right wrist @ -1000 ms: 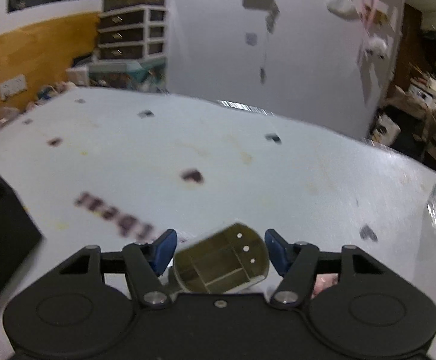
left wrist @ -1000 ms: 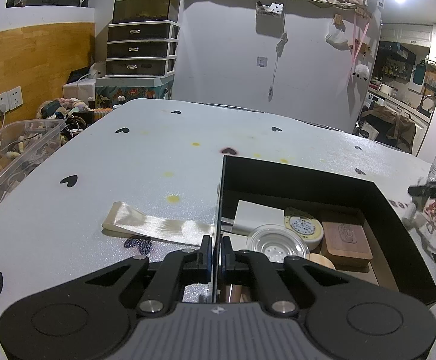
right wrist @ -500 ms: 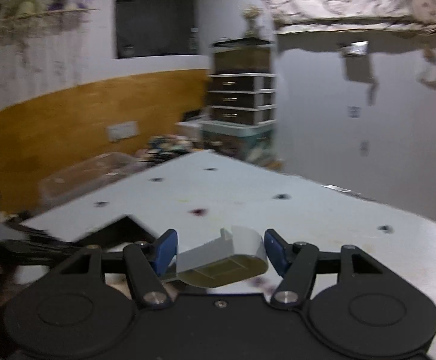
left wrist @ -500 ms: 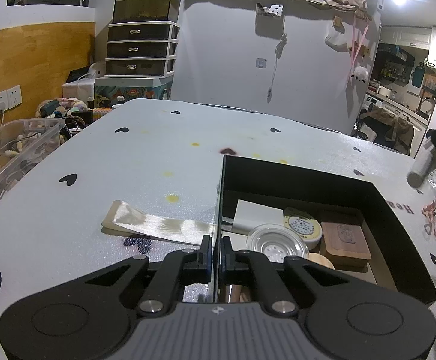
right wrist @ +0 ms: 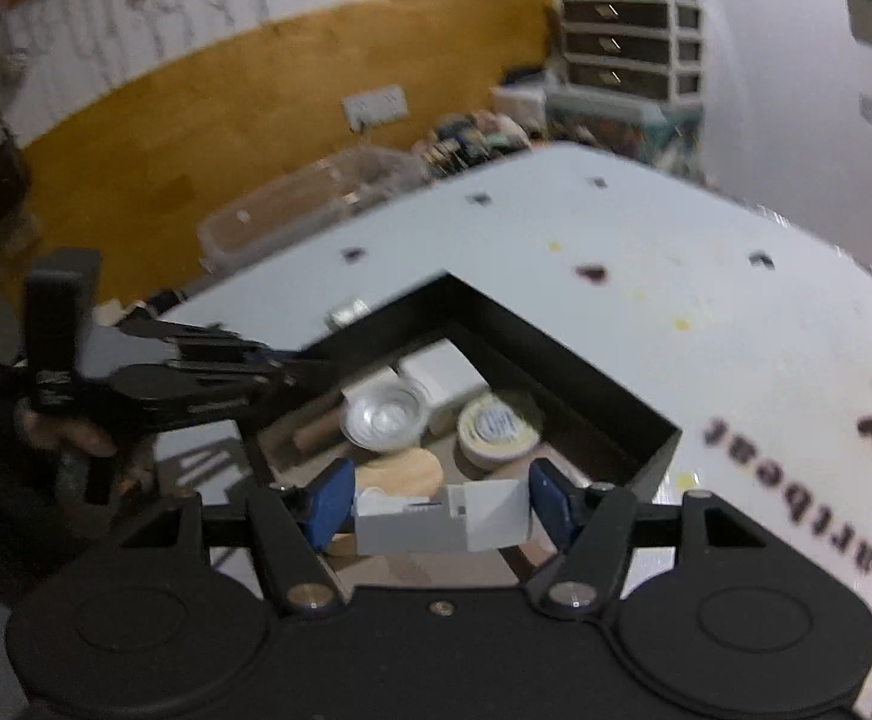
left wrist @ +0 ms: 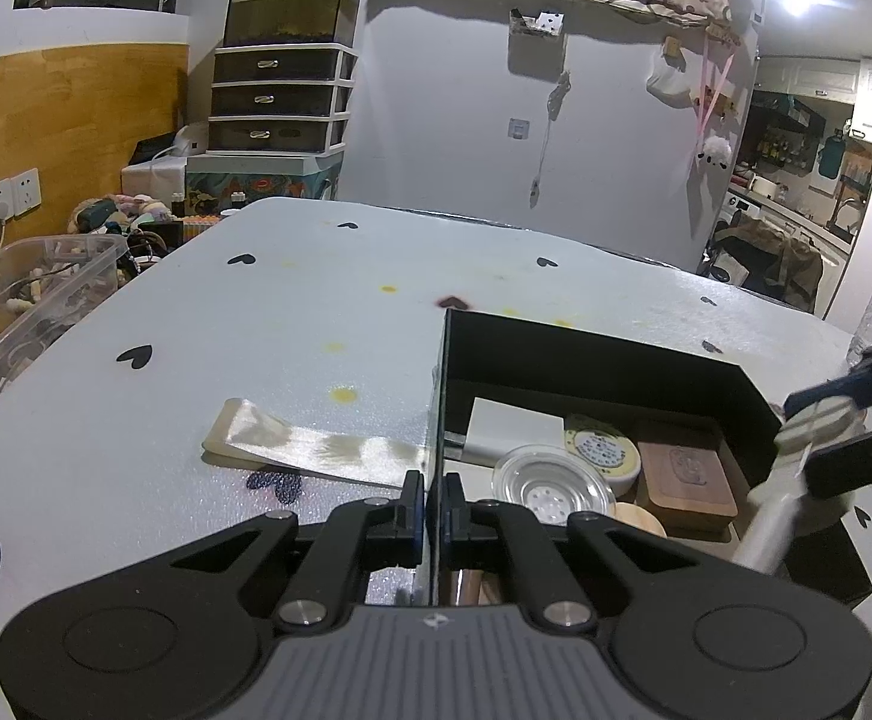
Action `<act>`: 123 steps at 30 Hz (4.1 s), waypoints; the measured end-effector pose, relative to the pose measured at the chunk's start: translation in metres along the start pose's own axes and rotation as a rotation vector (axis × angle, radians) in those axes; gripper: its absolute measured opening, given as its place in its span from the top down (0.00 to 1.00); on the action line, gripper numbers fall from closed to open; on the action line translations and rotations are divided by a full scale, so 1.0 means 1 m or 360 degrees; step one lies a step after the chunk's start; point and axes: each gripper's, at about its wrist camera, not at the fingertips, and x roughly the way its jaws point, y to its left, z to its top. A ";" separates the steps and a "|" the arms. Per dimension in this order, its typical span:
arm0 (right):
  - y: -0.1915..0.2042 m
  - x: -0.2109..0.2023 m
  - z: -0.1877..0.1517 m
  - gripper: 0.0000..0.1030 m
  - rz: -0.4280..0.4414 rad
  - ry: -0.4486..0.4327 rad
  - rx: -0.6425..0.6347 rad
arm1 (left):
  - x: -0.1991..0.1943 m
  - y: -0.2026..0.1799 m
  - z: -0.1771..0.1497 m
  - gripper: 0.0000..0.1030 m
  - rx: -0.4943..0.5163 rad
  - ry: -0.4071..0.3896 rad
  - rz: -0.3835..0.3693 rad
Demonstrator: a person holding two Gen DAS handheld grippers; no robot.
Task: Organize rigid objects
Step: 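Carry the beige holder into the box and open the right tool, then move the right tool to the pink scissors and grasp them, then carry the pink scissors into the box and open the right tool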
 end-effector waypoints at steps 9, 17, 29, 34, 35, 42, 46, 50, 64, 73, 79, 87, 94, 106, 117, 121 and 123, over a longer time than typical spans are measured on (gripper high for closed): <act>-0.001 -0.002 -0.001 0.13 -0.0048 0.0008 0.0048 | 0.000 0.001 -0.001 0.95 0.0002 0.0001 -0.0001; -0.005 -0.008 -0.003 0.13 -0.0084 -0.0009 0.0045 | -0.001 0.000 -0.001 0.95 0.0003 0.0003 0.0001; -0.005 -0.024 -0.006 0.09 -0.0093 -0.0118 0.0017 | 0.000 0.001 0.000 0.95 0.0004 0.0005 0.0006; -0.015 -0.042 -0.016 0.03 -0.0171 -0.0217 0.0068 | 0.000 0.001 0.000 0.95 0.0006 0.0005 0.0006; -0.019 -0.047 -0.018 0.02 -0.0198 -0.0240 0.0088 | 0.000 0.001 0.000 0.95 0.0003 0.0005 0.0006; -0.057 -0.070 -0.044 0.00 -0.0492 -0.0349 0.0309 | 0.000 0.001 0.000 0.95 0.0004 0.0006 0.0006; -0.079 -0.080 -0.066 0.00 -0.0672 -0.0440 0.0402 | 0.000 0.001 0.000 0.95 0.0004 0.0006 0.0006; -0.101 -0.085 -0.084 0.00 -0.0911 -0.0451 0.0466 | 0.000 0.001 0.000 0.95 0.0004 0.0006 0.0007; -0.209 -0.076 -0.141 0.24 -0.1165 -0.0448 0.1175 | 0.003 0.001 0.000 0.95 0.0006 0.0015 0.0014; -0.227 -0.061 -0.140 0.52 -0.1211 -0.0394 0.1095 | 0.004 0.002 0.000 0.95 0.0007 0.0017 0.0016; -0.217 -0.057 -0.136 0.73 -0.1198 -0.0343 0.0953 | 0.005 0.002 0.000 0.95 0.0007 0.0018 0.0016; -0.179 -0.077 -0.115 0.73 -0.0971 -0.0487 0.0788 | 0.005 0.002 0.000 0.95 0.0006 0.0017 0.0020; -0.102 -0.077 -0.058 0.73 -0.0580 -0.0583 0.0198 | 0.005 0.003 -0.002 0.95 -0.0002 0.0016 0.0017; 0.014 -0.021 -0.004 0.73 0.0073 -0.0267 -0.0726 | 0.001 0.006 0.001 0.95 -0.0030 0.0005 -0.0016; 0.052 0.012 -0.009 0.72 0.0268 -0.0147 -0.1125 | 0.000 0.006 0.001 0.94 -0.0043 0.0000 -0.0032; 0.060 0.022 -0.006 0.72 0.0337 -0.0113 -0.1158 | 0.000 0.007 0.001 0.94 -0.0056 0.0001 -0.0035; 0.062 0.025 -0.005 0.58 0.0386 -0.0092 -0.1130 | 0.000 0.007 0.001 0.94 -0.0062 0.0002 -0.0037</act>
